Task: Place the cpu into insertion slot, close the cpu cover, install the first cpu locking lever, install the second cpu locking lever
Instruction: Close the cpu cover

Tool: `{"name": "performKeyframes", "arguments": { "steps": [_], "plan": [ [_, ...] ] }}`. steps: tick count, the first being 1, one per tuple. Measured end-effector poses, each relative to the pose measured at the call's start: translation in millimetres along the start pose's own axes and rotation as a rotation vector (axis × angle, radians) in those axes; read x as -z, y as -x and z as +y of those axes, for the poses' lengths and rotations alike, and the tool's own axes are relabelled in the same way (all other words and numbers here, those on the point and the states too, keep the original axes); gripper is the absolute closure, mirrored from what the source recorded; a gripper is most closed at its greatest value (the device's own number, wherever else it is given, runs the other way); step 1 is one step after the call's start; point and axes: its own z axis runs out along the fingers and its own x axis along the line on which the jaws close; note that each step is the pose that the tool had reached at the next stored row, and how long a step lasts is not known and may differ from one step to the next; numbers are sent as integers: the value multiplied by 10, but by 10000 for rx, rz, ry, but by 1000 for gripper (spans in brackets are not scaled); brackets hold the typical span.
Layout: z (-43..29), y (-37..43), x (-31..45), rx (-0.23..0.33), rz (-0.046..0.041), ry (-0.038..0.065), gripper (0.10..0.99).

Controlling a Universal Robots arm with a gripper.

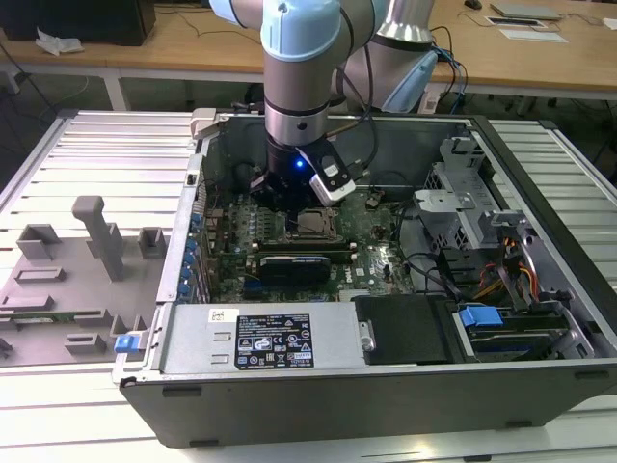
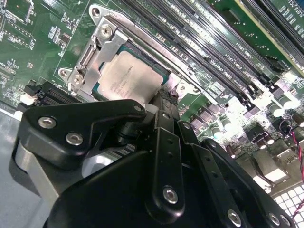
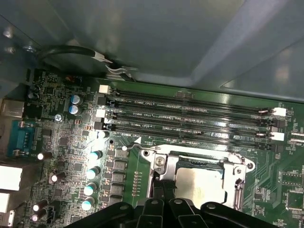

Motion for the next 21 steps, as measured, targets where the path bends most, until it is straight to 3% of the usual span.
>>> {"name": "performKeyframes", "arguments": {
  "steps": [5, 10, 12, 14, 15, 16, 21],
  "plan": [
    [1, 2, 9, 4, -4, 4, 980],
    [9, 3, 127, 7, -2, 0, 980],
    [9, 3, 129, 26, -151, -19, 980],
    [9, 3, 129, 62, -588, -138, 980],
    [9, 3, 128, 71, -679, -197, 980],
    [9, 4, 128, 77, -702, -297, 980],
    [-4, 112, 128, 70, -694, -356, 980]
  ]
}}
